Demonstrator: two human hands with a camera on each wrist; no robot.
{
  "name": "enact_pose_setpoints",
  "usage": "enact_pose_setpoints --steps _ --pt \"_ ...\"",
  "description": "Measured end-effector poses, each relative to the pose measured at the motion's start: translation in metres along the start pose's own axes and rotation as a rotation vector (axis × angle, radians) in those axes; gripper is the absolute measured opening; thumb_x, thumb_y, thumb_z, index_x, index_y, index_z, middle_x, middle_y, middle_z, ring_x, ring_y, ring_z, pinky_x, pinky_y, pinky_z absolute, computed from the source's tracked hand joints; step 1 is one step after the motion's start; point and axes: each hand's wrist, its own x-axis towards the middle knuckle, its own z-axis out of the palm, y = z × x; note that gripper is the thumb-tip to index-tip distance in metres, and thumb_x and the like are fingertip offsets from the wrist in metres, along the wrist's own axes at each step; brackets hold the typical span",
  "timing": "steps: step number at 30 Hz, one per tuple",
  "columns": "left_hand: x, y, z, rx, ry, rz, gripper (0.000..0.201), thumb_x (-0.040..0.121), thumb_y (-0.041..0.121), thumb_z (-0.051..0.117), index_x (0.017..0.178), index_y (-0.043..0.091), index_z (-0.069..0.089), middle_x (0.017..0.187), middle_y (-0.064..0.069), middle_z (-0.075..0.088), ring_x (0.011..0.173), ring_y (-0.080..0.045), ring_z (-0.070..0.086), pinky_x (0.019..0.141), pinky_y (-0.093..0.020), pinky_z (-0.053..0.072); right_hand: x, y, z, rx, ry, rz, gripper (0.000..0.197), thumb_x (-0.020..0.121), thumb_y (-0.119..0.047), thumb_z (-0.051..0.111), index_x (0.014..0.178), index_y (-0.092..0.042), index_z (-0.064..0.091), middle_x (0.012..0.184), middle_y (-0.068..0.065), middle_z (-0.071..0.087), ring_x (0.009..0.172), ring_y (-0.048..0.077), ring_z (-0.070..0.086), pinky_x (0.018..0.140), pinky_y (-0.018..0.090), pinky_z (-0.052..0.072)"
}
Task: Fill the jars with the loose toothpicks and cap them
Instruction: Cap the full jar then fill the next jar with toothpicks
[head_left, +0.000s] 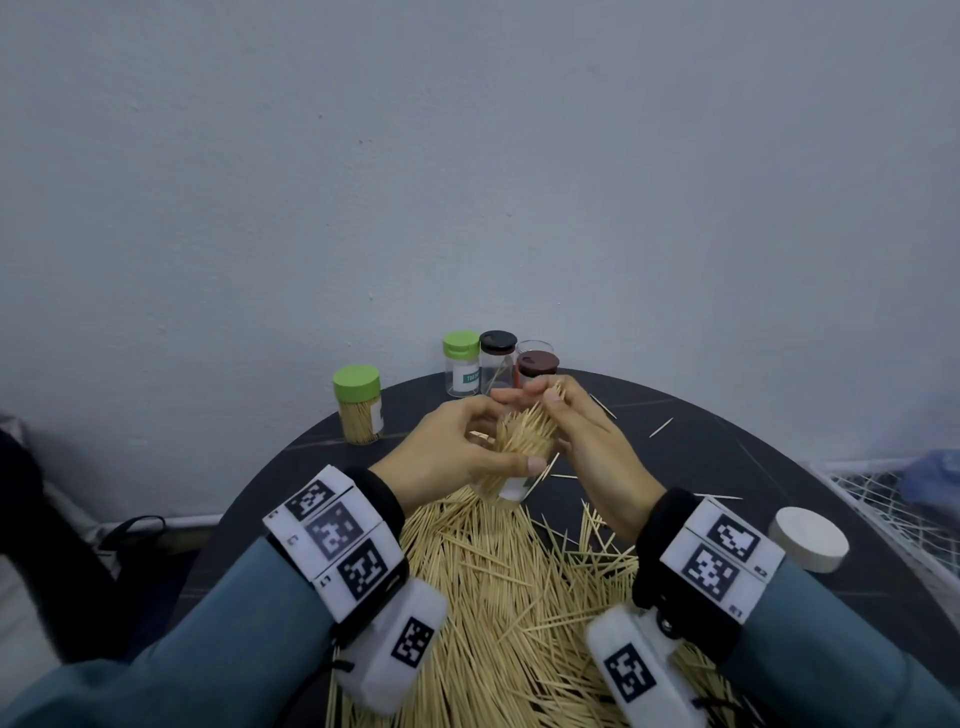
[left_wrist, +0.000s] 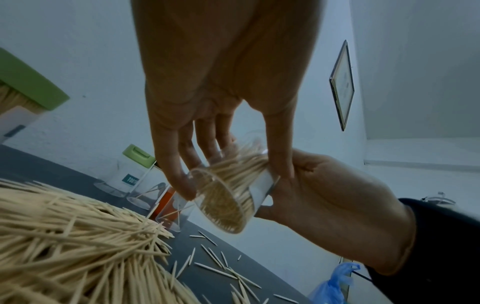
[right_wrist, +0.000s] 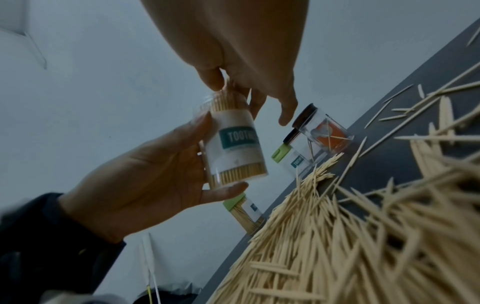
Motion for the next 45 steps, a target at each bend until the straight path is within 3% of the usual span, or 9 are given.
enact_pose_setpoints --steps 5,9,12,16,20,24,28,31,45 --pt "-0.004 0.004 -0.001 0.046 0.002 0.026 0.05 0.066 0.02 0.084 0.111 0.018 0.062 0.091 0.009 0.063 0.082 -0.004 0.058 0.069 -0.01 0.043 0.004 -0.002 -0.007 -0.117 0.05 -0.049 0.031 0.102 -0.018 0.029 0.105 -0.009 0.059 0.112 0.0 0.068 0.107 0.009 0.061 0.099 0.031 0.043" --pt "-0.003 0.002 -0.004 0.089 0.101 0.072 0.058 0.06 0.025 0.088 0.112 0.02 0.062 0.1 0.003 0.067 0.095 -0.011 0.061 0.081 -0.021 0.048 0.001 0.002 -0.006 -0.218 -0.028 -0.014 0.035 0.101 -0.015 0.032 0.121 -0.009 0.06 0.124 0.003 0.061 0.118 0.014 0.054 0.107 0.033 0.037" --pt "-0.002 0.001 -0.005 0.107 0.148 0.074 0.061 0.059 0.027 0.088 0.113 0.022 0.062 0.103 0.001 0.067 0.099 -0.014 0.06 0.09 -0.031 0.049 -0.003 -0.004 -0.001 -0.253 -0.091 0.058 0.038 0.101 -0.02 0.031 0.137 -0.019 0.046 0.141 -0.008 0.045 0.133 0.006 0.037 0.108 0.018 0.027" --pt "0.0 0.001 -0.003 0.112 0.128 0.077 0.059 0.058 0.026 0.089 0.111 0.022 0.063 0.102 0.0 0.067 0.099 -0.016 0.061 0.089 -0.03 0.049 -0.004 -0.008 -0.001 -0.358 -0.128 0.15 0.047 0.1 -0.036 0.025 0.147 -0.028 0.025 0.152 -0.017 0.022 0.138 -0.003 0.017 0.103 0.014 0.012" --pt "0.0 0.0 -0.003 0.15 0.152 0.08 0.058 0.057 0.028 0.089 0.109 0.022 0.063 0.101 0.002 0.067 0.097 -0.013 0.061 0.086 -0.027 0.049 0.0 -0.006 -0.007 -0.366 -0.111 0.14 0.051 0.099 -0.042 0.024 0.148 -0.03 0.02 0.152 -0.015 0.021 0.14 0.001 0.016 0.105 0.017 0.012" --pt "0.0 -0.001 -0.007 0.175 0.286 0.086 0.056 0.057 0.026 0.089 0.105 0.025 0.061 0.101 0.005 0.063 0.094 -0.01 0.059 0.082 -0.024 0.047 0.005 -0.004 -0.013 -0.53 -0.053 -0.036 0.035 0.096 -0.028 0.047 0.13 -0.023 0.048 0.134 -0.003 0.047 0.123 0.008 0.043 0.085 0.001 0.035" --pt "-0.001 0.001 -0.01 0.191 0.354 0.096 0.056 0.054 0.022 0.091 0.101 0.031 0.061 0.105 0.004 0.063 0.097 -0.01 0.058 0.086 -0.026 0.046 0.006 0.0 -0.014 -0.653 0.018 -0.163 0.012 0.088 -0.018 0.061 0.1 -0.021 0.06 0.107 -0.001 0.057 0.094 0.005 0.054 0.073 0.004 0.041" --pt "-0.002 0.003 -0.009 0.241 0.362 0.125 0.058 0.051 0.016 0.091 0.096 0.032 0.06 0.103 0.004 0.065 0.097 -0.01 0.06 0.084 -0.024 0.046 0.005 -0.001 -0.013 -0.645 0.03 -0.193 0.008 0.085 -0.015 0.066 0.092 -0.015 0.064 0.088 -0.003 0.063 0.078 0.001 0.057 0.07 0.007 0.044" --pt "-0.005 0.005 -0.005 0.342 0.319 0.156 0.058 0.05 0.015 0.091 0.101 0.026 0.065 0.101 0.004 0.067 0.098 -0.009 0.06 0.086 -0.027 0.048 0.006 -0.003 -0.018 -0.639 0.072 -0.162 0.005 0.08 -0.007 0.071 0.08 -0.012 0.069 0.073 -0.001 0.067 0.068 0.009 0.063 0.065 0.011 0.051"
